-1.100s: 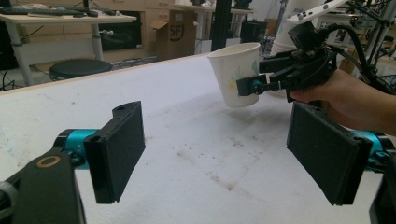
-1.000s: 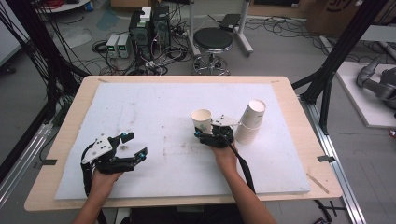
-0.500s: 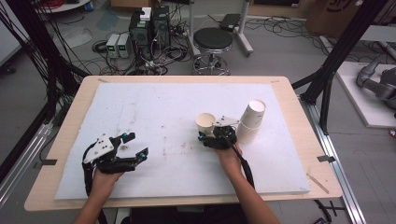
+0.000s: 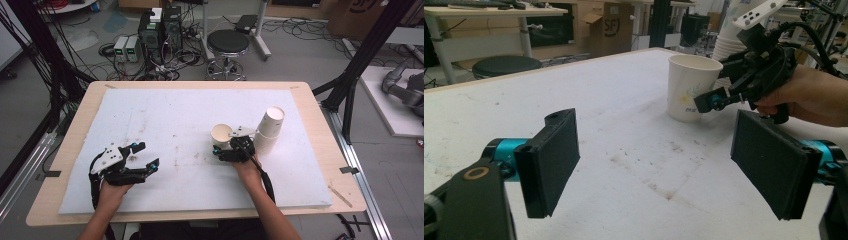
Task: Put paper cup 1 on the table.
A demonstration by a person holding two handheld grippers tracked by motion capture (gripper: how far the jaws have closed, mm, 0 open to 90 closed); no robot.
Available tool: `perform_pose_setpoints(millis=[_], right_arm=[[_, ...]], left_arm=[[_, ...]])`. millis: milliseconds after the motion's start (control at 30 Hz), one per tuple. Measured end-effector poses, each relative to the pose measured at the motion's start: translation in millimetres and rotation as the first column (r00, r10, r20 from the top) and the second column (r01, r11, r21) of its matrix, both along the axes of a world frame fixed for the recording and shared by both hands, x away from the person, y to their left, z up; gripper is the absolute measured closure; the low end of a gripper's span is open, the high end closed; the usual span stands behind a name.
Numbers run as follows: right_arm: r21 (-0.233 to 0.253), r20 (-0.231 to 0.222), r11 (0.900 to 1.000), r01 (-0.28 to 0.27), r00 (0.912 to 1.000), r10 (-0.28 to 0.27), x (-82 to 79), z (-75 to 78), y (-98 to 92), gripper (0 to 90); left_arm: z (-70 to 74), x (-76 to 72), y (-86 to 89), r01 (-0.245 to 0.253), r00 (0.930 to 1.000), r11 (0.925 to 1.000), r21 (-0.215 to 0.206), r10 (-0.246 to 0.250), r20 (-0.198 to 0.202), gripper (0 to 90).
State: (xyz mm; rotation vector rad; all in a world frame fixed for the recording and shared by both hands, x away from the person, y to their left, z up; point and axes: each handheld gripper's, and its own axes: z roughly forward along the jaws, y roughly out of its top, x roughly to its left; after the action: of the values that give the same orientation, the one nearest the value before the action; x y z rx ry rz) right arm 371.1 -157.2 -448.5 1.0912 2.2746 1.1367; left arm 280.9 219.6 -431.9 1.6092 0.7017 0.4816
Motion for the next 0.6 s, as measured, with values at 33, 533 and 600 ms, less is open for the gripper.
perform_pose_setpoints(millis=[33,533,600], right_arm=[[0.004,-0.002,1.000,0.000,1.0000,0.000,-1.0,1.2,-0.9,22.1],[0.110,0.068,0.989,-0.096,0.9938,0.089,-42.7,14.1,-36.0,22.2],[0.117,0.089,0.986,-0.121,0.9898,0.111,-49.9,17.1,-39.2,22.1]], left_arm=[[0.0,0.1,0.1,0.000,1.0000,1.0000,0.000,0.000,0.000,19.3],[-0.1,0.9,-1.3,-0.004,0.9999,0.9997,-0.025,0.004,-0.010,17.9],[-0.3,1.3,-1.1,-0.009,0.9998,0.9994,-0.033,0.009,-0.015,16.8]])
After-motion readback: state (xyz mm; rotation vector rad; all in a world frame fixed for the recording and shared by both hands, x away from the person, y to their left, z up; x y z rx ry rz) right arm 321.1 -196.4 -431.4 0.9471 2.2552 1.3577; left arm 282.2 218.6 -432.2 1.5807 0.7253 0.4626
